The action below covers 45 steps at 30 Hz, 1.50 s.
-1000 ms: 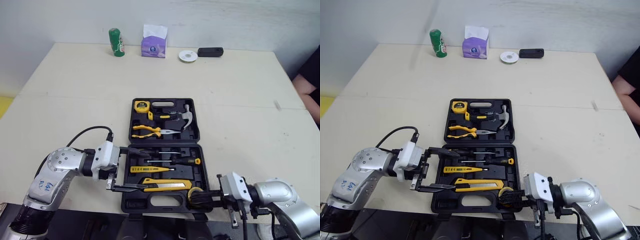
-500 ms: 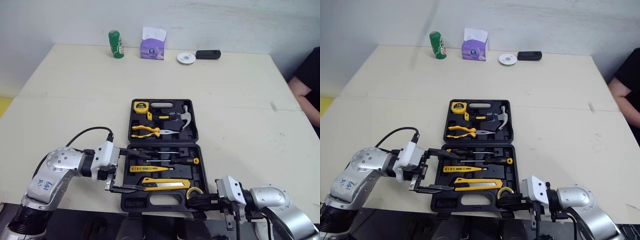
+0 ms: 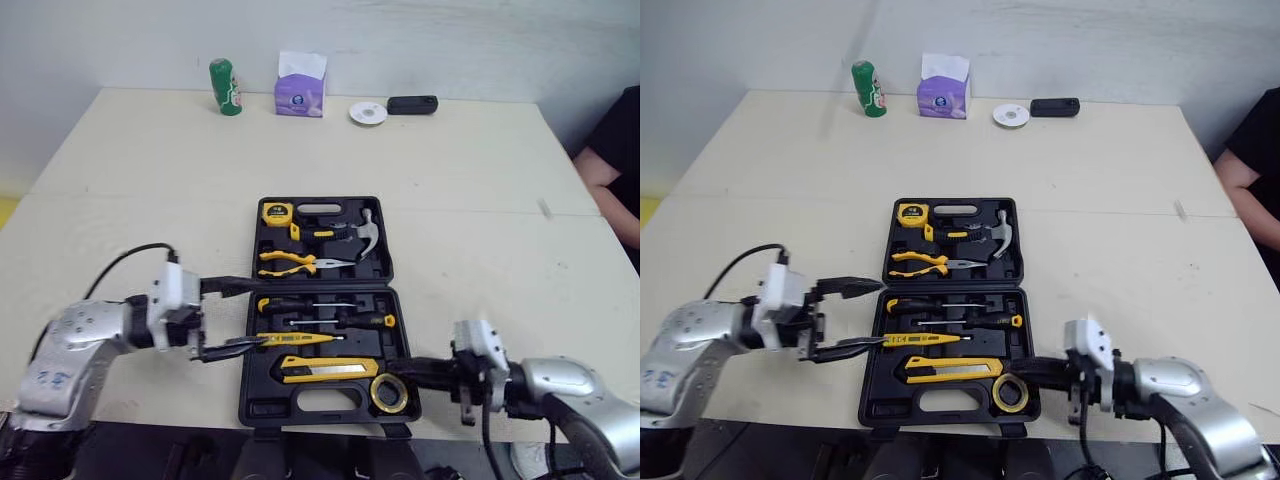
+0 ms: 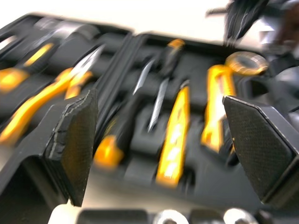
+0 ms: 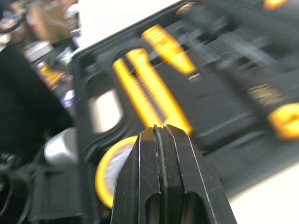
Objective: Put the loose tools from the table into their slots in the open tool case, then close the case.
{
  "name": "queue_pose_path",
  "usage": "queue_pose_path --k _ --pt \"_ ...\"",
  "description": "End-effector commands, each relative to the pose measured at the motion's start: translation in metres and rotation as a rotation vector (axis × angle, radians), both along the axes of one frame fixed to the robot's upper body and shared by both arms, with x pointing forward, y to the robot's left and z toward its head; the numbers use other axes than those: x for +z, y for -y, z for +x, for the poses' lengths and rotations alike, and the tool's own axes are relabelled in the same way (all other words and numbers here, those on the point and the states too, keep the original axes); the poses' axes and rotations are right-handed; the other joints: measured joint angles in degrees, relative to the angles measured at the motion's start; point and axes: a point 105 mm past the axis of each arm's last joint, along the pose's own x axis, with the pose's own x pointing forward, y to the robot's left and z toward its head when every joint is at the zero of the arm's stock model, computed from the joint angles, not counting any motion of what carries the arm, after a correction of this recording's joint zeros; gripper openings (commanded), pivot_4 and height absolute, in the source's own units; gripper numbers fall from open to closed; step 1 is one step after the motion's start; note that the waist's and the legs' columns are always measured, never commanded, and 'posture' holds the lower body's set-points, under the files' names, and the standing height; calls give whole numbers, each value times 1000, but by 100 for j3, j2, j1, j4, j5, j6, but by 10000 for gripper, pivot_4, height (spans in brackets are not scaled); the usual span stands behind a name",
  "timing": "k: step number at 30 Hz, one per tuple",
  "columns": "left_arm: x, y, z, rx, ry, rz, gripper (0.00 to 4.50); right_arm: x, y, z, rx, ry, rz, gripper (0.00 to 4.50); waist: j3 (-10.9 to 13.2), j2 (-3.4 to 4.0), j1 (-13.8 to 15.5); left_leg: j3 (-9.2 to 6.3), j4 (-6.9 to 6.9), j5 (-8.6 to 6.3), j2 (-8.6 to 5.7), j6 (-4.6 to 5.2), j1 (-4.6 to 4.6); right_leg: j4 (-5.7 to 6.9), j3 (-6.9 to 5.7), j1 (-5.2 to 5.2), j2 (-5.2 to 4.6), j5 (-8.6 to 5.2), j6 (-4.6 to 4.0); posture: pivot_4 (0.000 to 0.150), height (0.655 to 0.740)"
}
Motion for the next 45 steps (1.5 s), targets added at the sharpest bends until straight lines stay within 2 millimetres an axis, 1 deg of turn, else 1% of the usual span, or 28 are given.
queue_pose_path --k 1,2,4,5,6,7,8,11,15,20,23,27,30,33,36,40,45 --pt "3 -28 19 156 91 43 32830 15 30 26 -161 56 10 0 0 0 15 0 2 0 0 1 1 1 0 1 0 0 0 1500 7400" --pt "-1 -31 23 176 75 46 28361 12 39 34 -198 68 -14 0 0 0 29 0 2 0 -1 2 1 1 -1 1 -2 0 0 1500 7400" --pt "-13 -32 29 197 7 53 19491 2 59 50 -278 108 -117 0 0 0 54 2 -1 -4 -6 7 -2 -3 -1 -2 -5 1 2 1500 7400" --pt "-19 -30 29 188 -33 47 14522 -2 66 56 -302 125 -159 0 0 0 66 3 -4 -7 -6 7 -3 -7 -1 -3 -5 1 2 1500 7400" --pt "-24 -25 31 174 -37 60 10538 -7 75 66 -350 151 -219 0 1 2 72 6 -4 -7 -8 7 -5 -5 -1 -6 -6 1 2 1500 7400" --pt "-28 -20 34 170 -47 57 4436 -11 78 71 -358 165 -255 0 1 3 72 10 -4 -8 -9 8 -13 -5 -1 -14 -6 1 3 1500 7400" --pt "-31 -15 38 170 -58 50 619 -14 79 75 -356 170 -281 0 3 6 71 13 -4 -7 -9 8 -14 3 0 -13 -5 2 5 1500 7400" --pt "-43 0 47 157 -120 48 619 -21 67 82 -308 171 -294 0 5 8 76 20 0 1 -10 11 -23 9 -5 -19 -3 5 11 1500 7400" --pt "-45 9 56 167 -111 65 619 -22 41 85 -232 192 -270 0 5 8 29 21 4 13 -7 4 -20 23 -3 -19 3 5 12 1500 7400" --pt "-48 20 56 131 -143 82 619 -16 21 93 -208 223 -231 0 5 8 -26 21 2 16 -6 -1 -12 30 0 -17 2 5 12 1500 7400" --pt "-49 27 58 113 -141 79 619 -18 8 94 -163 223 -232 0 5 9 -19 21 3 16 -7 -1 -13 31 0 -18 0 5 12 1500 7400" --pt "-52 36 62 98 -143 88 619 -20 0 96 -142 242 -244 0 5 8 12 18 5 16 -10 1 -16 29 -4 -16 -3 5 12 1500 7400" --pt "-53 44 70 104 -134 86 619 -17 -7 100 -143 252 -233 0 5 9 34 18 7 18 -12 4 -16 29 -4 -14 -4 6 14 1500 7400" --pt "-50 55 78 106 -121 64 619 -15 -7 100 -163 260 -232 0 5 8 67 18 9 19 -14 6 -15 30 -4 -13 -5 7 15 1500 7400" --pt "-47 62 88 120 -103 53 619 -15 -1 101 -199 273 -254 0 5 8 105 18 12 20 -14 6 -15 31 -3 -13 -5 7 16 1500 7400" --pt "-45 72 108 158 -87 39 619 -9 12 115 -320 296 -248 0 5 8 124 18 15 22 -17 9 -15 33 -4 -12 -5 9 19 1500 7400" --pt "-44 82 117 169 -79 28 619 -9 18 122 -378 303 -267 0 5 8 112 21 15 25 -22 13 -18 34 -3 -13 -6 11 23 1500 7400"
